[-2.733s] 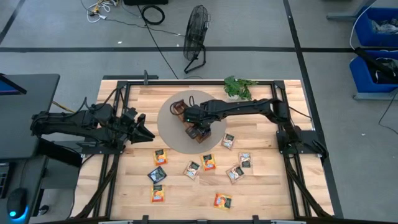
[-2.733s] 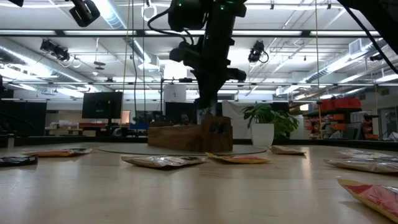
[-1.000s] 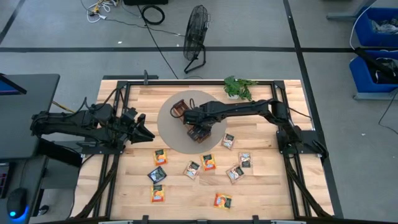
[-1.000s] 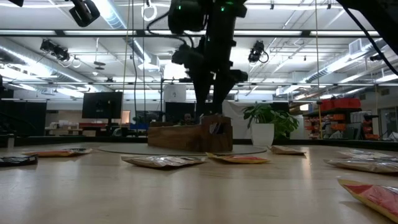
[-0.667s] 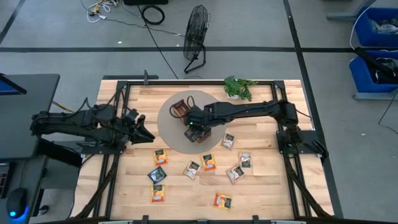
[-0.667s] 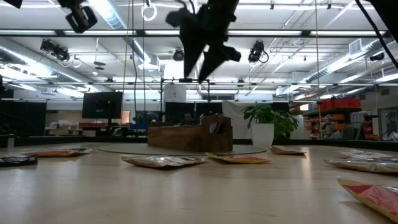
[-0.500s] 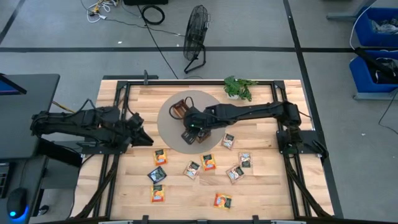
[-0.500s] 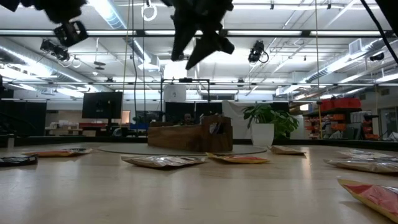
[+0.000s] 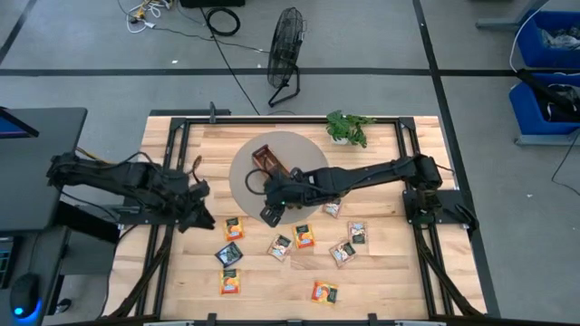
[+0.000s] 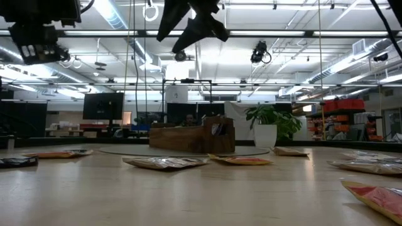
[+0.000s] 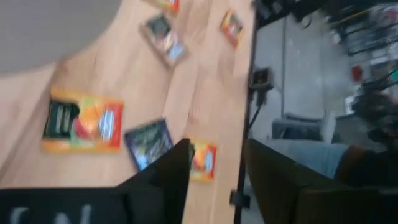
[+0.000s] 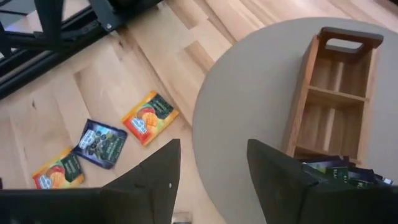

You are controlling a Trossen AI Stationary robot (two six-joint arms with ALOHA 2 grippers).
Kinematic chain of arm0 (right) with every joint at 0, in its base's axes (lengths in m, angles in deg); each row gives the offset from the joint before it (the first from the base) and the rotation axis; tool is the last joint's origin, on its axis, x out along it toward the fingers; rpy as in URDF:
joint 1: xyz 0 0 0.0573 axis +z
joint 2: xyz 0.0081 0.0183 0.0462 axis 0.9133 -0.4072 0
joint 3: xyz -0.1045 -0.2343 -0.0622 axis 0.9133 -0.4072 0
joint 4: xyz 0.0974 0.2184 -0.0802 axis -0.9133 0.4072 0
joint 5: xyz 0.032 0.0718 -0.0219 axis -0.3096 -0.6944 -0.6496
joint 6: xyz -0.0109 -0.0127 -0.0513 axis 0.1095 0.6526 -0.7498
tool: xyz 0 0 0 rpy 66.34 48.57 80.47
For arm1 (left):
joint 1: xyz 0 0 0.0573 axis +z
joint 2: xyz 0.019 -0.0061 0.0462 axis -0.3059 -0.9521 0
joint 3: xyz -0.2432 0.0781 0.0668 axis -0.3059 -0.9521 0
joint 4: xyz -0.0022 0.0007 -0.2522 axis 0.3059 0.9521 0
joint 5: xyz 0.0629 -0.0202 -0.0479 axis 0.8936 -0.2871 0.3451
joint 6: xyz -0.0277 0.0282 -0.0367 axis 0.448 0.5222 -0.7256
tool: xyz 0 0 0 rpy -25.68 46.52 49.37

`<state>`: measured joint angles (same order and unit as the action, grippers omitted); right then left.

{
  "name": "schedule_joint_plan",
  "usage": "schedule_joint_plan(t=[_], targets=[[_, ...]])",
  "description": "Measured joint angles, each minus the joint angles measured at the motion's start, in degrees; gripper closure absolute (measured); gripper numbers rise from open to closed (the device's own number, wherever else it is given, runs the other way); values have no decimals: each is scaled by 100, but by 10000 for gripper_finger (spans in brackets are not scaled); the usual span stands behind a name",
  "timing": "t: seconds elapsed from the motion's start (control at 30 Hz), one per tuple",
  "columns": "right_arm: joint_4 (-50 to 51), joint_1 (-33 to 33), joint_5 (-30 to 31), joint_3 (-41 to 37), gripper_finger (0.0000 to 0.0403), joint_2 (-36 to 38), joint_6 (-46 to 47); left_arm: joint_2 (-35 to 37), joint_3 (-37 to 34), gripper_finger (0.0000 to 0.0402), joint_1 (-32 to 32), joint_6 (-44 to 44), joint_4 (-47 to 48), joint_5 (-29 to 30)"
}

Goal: Pick & Place Tea
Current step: Put the purple tea bag into the right section of the wooden organizer

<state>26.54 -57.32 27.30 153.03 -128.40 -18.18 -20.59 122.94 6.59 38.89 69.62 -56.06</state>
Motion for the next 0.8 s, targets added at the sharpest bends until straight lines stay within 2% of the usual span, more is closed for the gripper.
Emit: schedule_joint_plan(t=[0.13,0.27,0.57,0.8], targets=[[-3,101,215,0,211,0,142,-540,0,202,-285,-316,421,19],[-1,155,281,0,211,0,159,-1185,0,188,-554,-374,413,54],[5,215,283,0,211,-2,284,-2517,0,193,-937,-428,-48,378],[45,277,279,0,211,-2,282,-3388,0,197,-1156,-706,-827,401]])
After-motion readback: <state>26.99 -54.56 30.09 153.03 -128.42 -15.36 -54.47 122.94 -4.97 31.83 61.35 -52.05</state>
